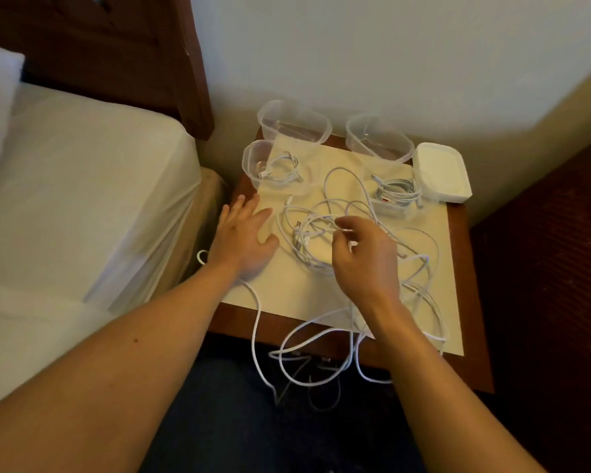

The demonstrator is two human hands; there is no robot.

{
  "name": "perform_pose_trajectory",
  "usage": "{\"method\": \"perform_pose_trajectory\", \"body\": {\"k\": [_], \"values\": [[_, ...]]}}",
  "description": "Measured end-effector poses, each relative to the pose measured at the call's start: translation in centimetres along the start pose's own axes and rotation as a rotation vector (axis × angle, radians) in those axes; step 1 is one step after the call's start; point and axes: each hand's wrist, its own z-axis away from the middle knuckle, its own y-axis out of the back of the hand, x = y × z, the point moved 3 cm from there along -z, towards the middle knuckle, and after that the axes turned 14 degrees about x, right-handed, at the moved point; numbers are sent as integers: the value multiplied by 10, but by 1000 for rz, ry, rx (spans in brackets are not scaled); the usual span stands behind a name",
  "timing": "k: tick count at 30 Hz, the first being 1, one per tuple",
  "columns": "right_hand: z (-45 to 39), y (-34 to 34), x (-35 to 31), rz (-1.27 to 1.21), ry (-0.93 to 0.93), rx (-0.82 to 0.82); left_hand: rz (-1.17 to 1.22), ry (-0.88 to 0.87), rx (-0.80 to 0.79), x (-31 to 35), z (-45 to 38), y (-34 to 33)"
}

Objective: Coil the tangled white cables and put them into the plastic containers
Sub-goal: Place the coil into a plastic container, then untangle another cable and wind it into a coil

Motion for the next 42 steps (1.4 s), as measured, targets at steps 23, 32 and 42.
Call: {"method": "perform_pose_trajectory", "body": {"k": [23, 32, 42], "values": [[105, 68, 54, -28, 140, -141, 120, 89, 256, 52, 130, 52], [116, 81, 53, 13, 188, -112, 103, 570, 23, 41, 176, 51], [138, 89, 46, 52, 180, -189, 130, 416, -6, 57, 178, 54]]}}
